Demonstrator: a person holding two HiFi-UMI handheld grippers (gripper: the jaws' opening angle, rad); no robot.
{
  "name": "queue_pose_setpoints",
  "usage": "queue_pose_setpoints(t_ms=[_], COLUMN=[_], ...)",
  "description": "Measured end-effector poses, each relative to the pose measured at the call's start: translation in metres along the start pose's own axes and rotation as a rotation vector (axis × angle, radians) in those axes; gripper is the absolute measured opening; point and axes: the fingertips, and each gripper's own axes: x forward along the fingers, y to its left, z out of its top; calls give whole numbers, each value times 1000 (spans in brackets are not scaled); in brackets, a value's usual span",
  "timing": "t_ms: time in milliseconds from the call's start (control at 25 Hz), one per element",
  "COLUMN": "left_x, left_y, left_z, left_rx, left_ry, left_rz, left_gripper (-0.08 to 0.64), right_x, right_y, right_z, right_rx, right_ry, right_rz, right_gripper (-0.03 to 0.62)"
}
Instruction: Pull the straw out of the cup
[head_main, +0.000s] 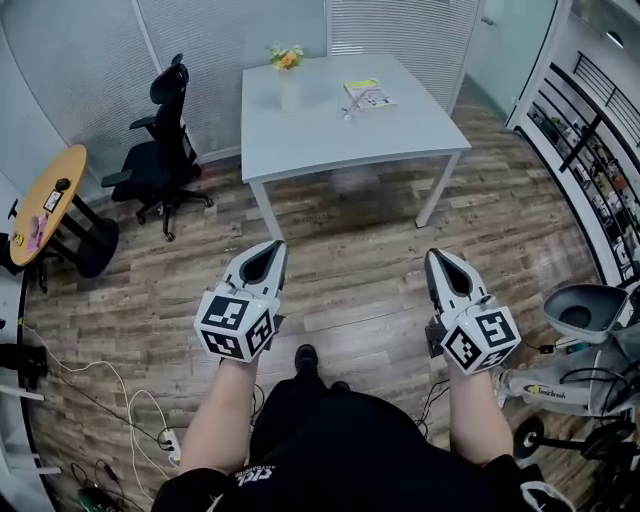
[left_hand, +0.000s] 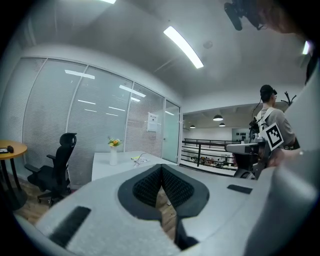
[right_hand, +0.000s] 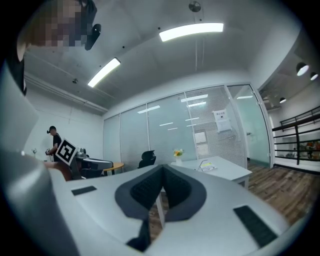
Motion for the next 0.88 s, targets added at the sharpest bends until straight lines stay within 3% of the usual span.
queue_pose_setpoints(t_ms=[280,440,680,880], left_x=[24,46,111,165], left_y=[14,41,93,147], left_z=[-8,-16,-25,-27], left_rx=[-15,-20,-51,-78], left_ry=[4,10,36,50], left_rz=[-15,16,0,-9], left_gripper=[9,9,9,9], right_x=[18,46,124,207], right_y=[-13,-20,-52,-59], right_z=[-8,-19,-29,-44], right_rx=[27,13,4,15], right_ry=[8,31,70,134], right_rz=[-5,-5,-14,28], right_gripper=[6,6,6,6])
